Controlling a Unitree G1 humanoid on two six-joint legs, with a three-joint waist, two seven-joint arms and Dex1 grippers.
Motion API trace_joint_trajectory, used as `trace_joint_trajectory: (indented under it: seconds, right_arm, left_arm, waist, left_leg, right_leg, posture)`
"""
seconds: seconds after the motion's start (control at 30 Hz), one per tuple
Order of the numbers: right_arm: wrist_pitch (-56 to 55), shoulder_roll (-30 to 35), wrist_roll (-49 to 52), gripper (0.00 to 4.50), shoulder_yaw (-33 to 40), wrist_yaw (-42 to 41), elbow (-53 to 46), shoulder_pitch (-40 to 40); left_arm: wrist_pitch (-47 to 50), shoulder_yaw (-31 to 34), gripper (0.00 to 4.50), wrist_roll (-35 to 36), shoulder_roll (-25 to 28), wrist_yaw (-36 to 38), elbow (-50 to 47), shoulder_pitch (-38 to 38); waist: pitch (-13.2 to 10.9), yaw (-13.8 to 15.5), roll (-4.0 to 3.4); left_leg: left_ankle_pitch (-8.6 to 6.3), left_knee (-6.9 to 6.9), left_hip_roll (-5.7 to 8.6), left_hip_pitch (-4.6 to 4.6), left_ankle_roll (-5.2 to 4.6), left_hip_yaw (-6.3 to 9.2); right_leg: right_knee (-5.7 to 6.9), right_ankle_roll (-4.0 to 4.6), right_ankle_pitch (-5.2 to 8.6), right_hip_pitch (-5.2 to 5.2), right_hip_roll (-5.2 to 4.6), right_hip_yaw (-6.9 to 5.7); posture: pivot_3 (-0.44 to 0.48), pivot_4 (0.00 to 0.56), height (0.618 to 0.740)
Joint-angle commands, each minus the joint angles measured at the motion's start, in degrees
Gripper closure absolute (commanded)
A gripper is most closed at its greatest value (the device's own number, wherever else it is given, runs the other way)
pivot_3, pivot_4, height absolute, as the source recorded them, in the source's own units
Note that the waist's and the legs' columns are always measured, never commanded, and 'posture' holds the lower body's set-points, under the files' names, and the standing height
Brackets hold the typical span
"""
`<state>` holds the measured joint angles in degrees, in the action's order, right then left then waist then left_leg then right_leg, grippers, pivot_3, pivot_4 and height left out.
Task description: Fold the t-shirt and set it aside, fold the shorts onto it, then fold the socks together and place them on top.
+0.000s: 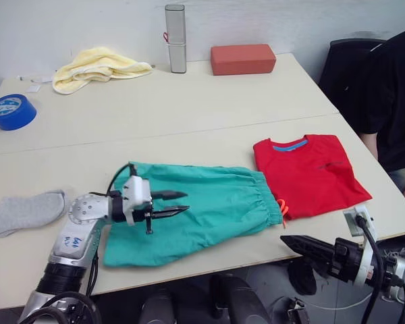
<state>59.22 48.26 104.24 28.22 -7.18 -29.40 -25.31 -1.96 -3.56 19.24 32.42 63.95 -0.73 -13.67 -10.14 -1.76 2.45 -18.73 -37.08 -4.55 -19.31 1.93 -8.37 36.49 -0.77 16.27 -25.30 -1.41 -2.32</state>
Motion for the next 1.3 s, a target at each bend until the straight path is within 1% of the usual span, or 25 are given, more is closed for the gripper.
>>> trace_joint_trajectory:
  seconds: [0.03,0.07,0.17,0.23,0.3,0.43,0.57,0.7,0.77,0.87,0.97,1.07,1.2,1.3]
  right_arm:
    - [-7.1,-1.1,7.5,0.00,-4.4,11.0,-4.0,0.2]
    - [-8.8,-2.0,8.2,0.00,-6.1,13.1,-4.5,0.9]
    - [-14.0,-6.0,8.0,0.00,-12.6,20.9,-4.3,6.0]
    - [-16.7,-8.3,8.0,0.00,-15.0,24.4,-3.9,8.3]
    - [-17.6,-9.0,8.2,0.00,-16.9,26.6,-4.2,9.6]
    - [-19.1,-9.3,7.8,0.00,-19.5,30.6,-4.3,9.7]
    - [-20.0,-9.0,8.7,0.00,-19.9,31.5,-5.8,8.8]
    - [-22.2,-9.9,8.8,0.00,-18.2,32.4,-9.4,5.3]
    - [-22.8,-10.4,8.8,0.00,-19.2,33.0,-8.9,5.7]
    - [-23.1,-11.9,8.6,0.00,-22.9,34.1,-6.1,9.1]
    - [-24.2,-15.7,5.4,0.00,-26.2,34.8,-2.7,14.0]
    - [-24.5,-19.7,2.4,0.00,-28.9,35.1,0.4,18.9]
    - [-24.1,-23.9,-1.2,0.00,-31.1,34.6,3.3,22.6]
    - [-24.3,-26.3,-6.9,0.57,-31.1,33.3,6.4,24.6]
  left_arm:
    - [-3.6,-1.5,4.38,-3.9,-0.2,-0.6,3.1,-1.3]
    - [-3.9,-1.7,4.48,-4.5,-0.2,-0.9,4.2,-1.6]
    - [-5.1,-2.0,4.48,-6.6,-0.6,-2.6,7.3,-2.6]
    - [-5.1,-2.4,4.48,-6.8,-0.7,-2.4,7.9,-2.7]
    - [-5.6,-2.7,4.48,-7.4,-0.6,-2.2,8.6,-2.9]
    - [-5.3,-2.2,4.48,-8.1,-0.8,-3.6,9.7,-4.1]
    - [-4.9,-1.4,4.48,-8.4,-1.1,-5.6,10.5,-5.1]
    - [-4.4,-1.5,4.48,-7.4,-1.1,-4.9,10.1,-4.8]
    - [-4.4,-1.7,4.48,-7.6,-1.3,-5.0,10.1,-4.7]
    - [-3.8,-1.9,4.48,-8.5,-1.5,-6.3,9.9,-4.7]
    - [-3.0,-2.3,4.48,-9.0,-1.6,-6.8,9.8,-4.8]
    - [-1.7,-2.7,4.48,-9.0,-1.5,-6.7,9.5,-4.7]
    - [-1.1,-2.8,4.48,-8.9,-1.5,-6.5,9.4,-4.5]
    - [-1.2,-2.9,4.50,-9.0,-1.7,-6.8,9.9,-4.6]
  waist:
    - [0.0,-0.1,0.04]
    - [0.0,-0.1,0.08]
    - [0.0,-0.1,0.11]
    - [0.0,0.0,0.03]
    - [0.0,0.1,0.02]
    - [0.0,0.3,0.01]
    - [0.0,0.3,0.01]
    - [0.0,0.3,0.00]
    - [0.0,0.2,0.00]
    - [0.0,0.0,0.04]
    - [0.1,0.0,0.06]
    - [0.1,0.0,0.05]
    - [0.1,0.0,0.06]
    - [0.1,-0.1,0.07]
  left_leg:
    - [0.01,0.00,0.00,-0.01,-0.02,-0.01]
    - [0.01,0.00,0.00,-0.01,-0.03,-0.03]
    - [0.07,0.05,-0.02,-0.04,-0.12,-0.03]
    - [0.08,0.05,-0.03,-0.05,-0.16,-0.04]
    - [0.03,0.07,-0.02,-0.08,-0.21,-0.06]
    - [-0.06,0.04,-0.03,-0.16,-0.07,-0.07]
    - [-0.19,0.03,-0.03,-0.22,-0.07,-0.07]
    - [-0.30,0.01,-0.03,-0.21,-0.11,-0.11]
    - [-0.30,0.01,-0.04,-0.21,-0.10,-0.10]
    - [-0.33,-0.04,-0.03,-0.20,-0.14,-0.23]
    - [-0.41,-0.03,-0.03,-0.13,-0.36,-0.25]
    - [-0.27,-0.02,-0.05,-0.03,-0.30,-0.25]
    - [-0.11,-0.01,-0.06,-0.01,-0.28,-0.25]
    - [-0.05,0.00,-0.08,-0.01,-0.26,-0.25]
  right_leg:
    - [-0.04,-0.05,-0.03,0.00,0.00,0.02]
    - [-0.07,-0.10,-0.06,0.00,0.00,0.07]
    - [-0.34,-0.23,-0.19,0.01,0.01,0.07]
    - [-0.49,-0.26,-0.31,-0.06,0.03,0.07]
    - [-0.53,-0.25,-0.32,-0.12,0.01,0.08]
    - [-0.53,-0.15,-0.41,-0.16,-0.03,0.05]
    - [-0.56,-0.27,-0.33,-0.17,-0.05,0.04]
    - [-0.58,-0.33,-0.28,-0.17,-0.04,0.07]
    - [-0.57,-0.34,-0.26,-0.17,-0.04,0.06]
    - [-0.55,-0.35,-0.28,-0.14,-0.04,0.18]
    - [-0.55,-0.30,-0.31,-0.13,-0.01,0.22]
    - [-0.53,-0.18,-0.38,-0.13,0.01,0.22]
    - [-0.51,-0.06,-0.45,-0.13,0.01,0.23]
    - [-0.48,-0.01,-0.48,-0.13,0.01,0.22]
  posture:
    - [0.000,0.150,0.740]
    - [0.000,0.150,0.740]
    - [0.000,0.150,0.740]
    - [0.000,0.150,0.740]
    - [0.000,0.150,0.740]
    - [0.000,0.150,0.740]
    - [0.000,0.150,0.740]
    - [0.000,0.150,0.740]
    - [0.000,0.150,0.740]
    - [0.000,0.150,0.740]
    - [0.000,0.150,0.740]
    - [0.000,0.150,0.740]
    - [0.000,0.150,0.740]
    - [0.000,0.150,0.740]
